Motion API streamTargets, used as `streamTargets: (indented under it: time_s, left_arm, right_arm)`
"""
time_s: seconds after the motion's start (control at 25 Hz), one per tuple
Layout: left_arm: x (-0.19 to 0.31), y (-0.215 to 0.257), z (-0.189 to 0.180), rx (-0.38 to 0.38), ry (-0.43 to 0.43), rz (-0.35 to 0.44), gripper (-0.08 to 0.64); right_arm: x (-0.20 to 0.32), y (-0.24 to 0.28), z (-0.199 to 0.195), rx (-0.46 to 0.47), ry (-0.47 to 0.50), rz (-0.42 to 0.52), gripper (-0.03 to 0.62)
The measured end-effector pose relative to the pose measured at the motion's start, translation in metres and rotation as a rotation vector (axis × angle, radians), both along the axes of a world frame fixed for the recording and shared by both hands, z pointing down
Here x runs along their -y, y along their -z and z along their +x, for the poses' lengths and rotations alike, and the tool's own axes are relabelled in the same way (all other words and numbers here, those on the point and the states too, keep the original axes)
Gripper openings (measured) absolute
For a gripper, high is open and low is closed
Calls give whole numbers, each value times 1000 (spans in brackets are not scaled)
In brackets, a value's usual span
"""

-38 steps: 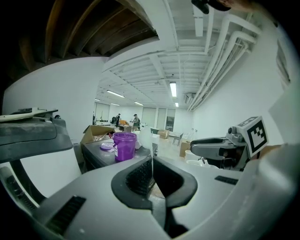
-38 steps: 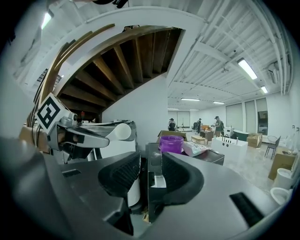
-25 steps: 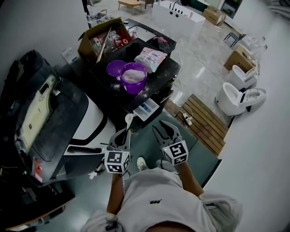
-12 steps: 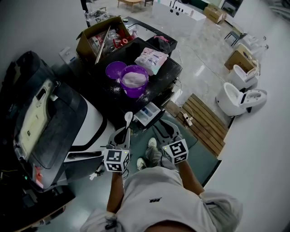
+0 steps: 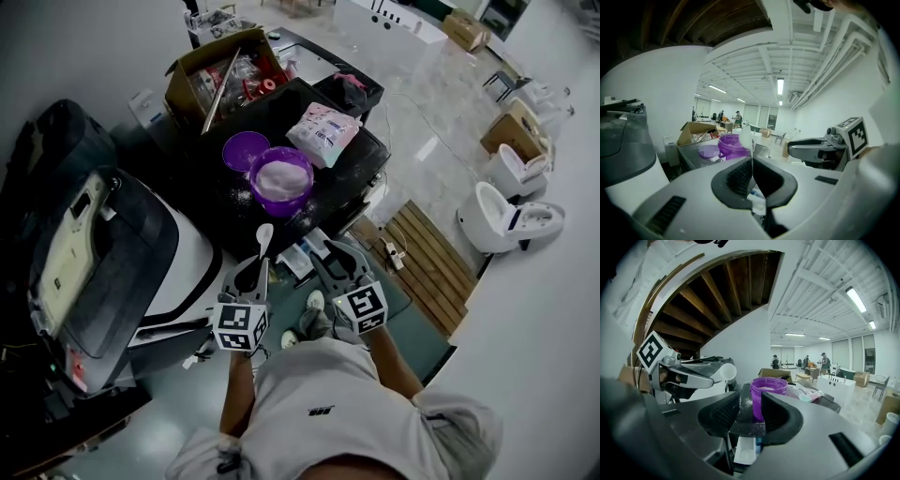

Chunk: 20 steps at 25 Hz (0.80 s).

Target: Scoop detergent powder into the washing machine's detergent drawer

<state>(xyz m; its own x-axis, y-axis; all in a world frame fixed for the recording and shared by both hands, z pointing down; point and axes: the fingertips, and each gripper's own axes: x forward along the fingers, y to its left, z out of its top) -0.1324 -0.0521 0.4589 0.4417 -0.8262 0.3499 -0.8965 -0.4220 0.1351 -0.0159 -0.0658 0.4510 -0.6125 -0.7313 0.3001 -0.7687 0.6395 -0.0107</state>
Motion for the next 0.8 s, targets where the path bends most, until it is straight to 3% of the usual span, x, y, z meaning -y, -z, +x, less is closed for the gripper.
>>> streamTargets:
  time_s: [0.44, 0.8]
  left_arm:
    - [57, 4, 10, 44, 85, -19, 17]
    - [91, 8, 32, 88, 100, -31, 17]
  right_arm:
    - [66, -7, 13, 31, 78, -24, 141]
    - [102, -8, 30, 58, 109, -31, 141]
